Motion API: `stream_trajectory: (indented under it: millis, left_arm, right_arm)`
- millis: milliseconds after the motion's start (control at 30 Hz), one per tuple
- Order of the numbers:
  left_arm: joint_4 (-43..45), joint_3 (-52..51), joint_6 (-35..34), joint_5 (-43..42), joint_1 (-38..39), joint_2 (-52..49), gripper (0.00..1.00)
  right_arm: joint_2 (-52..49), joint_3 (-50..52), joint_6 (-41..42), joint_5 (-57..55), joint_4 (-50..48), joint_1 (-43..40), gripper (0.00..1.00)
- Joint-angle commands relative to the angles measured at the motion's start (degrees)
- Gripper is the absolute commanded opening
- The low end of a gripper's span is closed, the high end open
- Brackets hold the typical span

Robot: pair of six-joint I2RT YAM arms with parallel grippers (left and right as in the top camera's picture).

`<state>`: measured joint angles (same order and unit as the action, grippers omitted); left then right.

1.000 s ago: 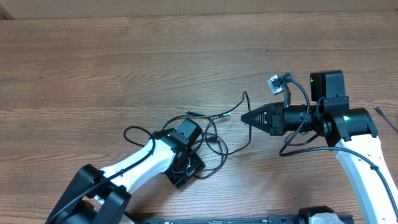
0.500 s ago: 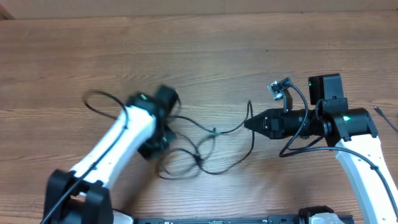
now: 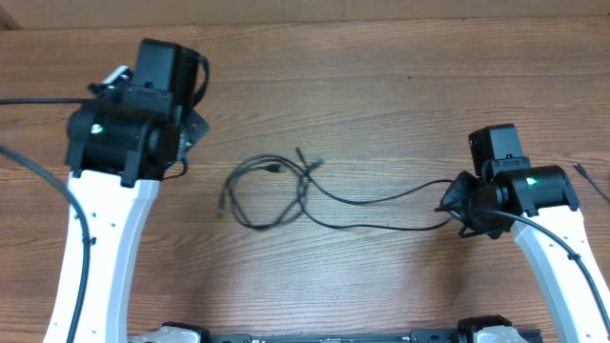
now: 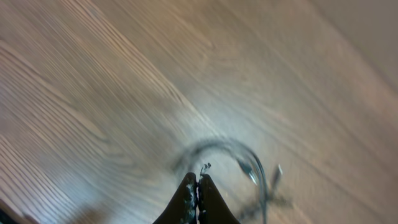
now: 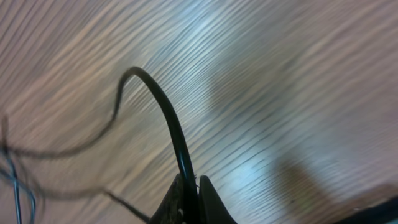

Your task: Untangle cables

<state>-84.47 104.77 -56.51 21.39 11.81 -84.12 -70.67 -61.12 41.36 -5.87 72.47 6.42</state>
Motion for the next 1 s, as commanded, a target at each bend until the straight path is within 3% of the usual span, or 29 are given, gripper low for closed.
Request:
stream_trajectory:
  millis: [0, 67, 100, 133, 233, 367, 633, 700, 967]
  left_arm:
    - [-0.9, 1.05, 1.25, 3.56, -2.69, 0.26, 0.04]
    - [-1.84, 1.03, 1.27, 0.46, -4.11, 0.04, 0.05]
    - [-2.54, 1.03, 1.27, -2.36, -4.55, -0.09, 0.12]
    - [-3.13, 1.01, 1.27, -5.29, -4.76, -0.28, 0.26]
    - [-3.87, 0.37, 1.25, -15.96, -4.42, -1.36, 1.0]
    - [-4.02, -1.42, 1.29, -25.64, -2.93, -3.5, 1.0]
    - [-2.23, -7.98, 1.2, -26.58, 3.52, -10.27, 1.0]
    - [-2.25, -9.99, 0.22, -26.27, 5.2, -12.68, 0.96]
    - [-1.33, -18.58, -22.05, -30.12, 8.55, -17.07, 0.93]
  right_arm:
    - [0.48, -0.72, 7.34, -8.04, -0.48, -0.07, 0.04]
    - [0.48, -0.72, 7.3, -7.78, -1.44, -0.07, 0.04]
    - [0.48, -0.72, 7.28, -7.48, -2.01, -0.07, 0.04]
    - [0.48, -0.7, 7.26, -7.06, -2.56, -0.04, 0.04]
    - [0.48, -0.59, 7.21, -5.05, -3.93, -0.04, 0.04]
    - [0.48, 0.87, 6.97, -2.58, -6.25, -0.04, 0.04]
    - [-0.74, 3.02, 6.82, -1.55, -6.86, -0.04, 0.04]
    - [-1.31, 3.34, 6.82, -1.55, -6.84, -0.04, 0.04]
    - [-1.79, 5.2, 6.84, -1.53, -6.88, -0.04, 0.04]
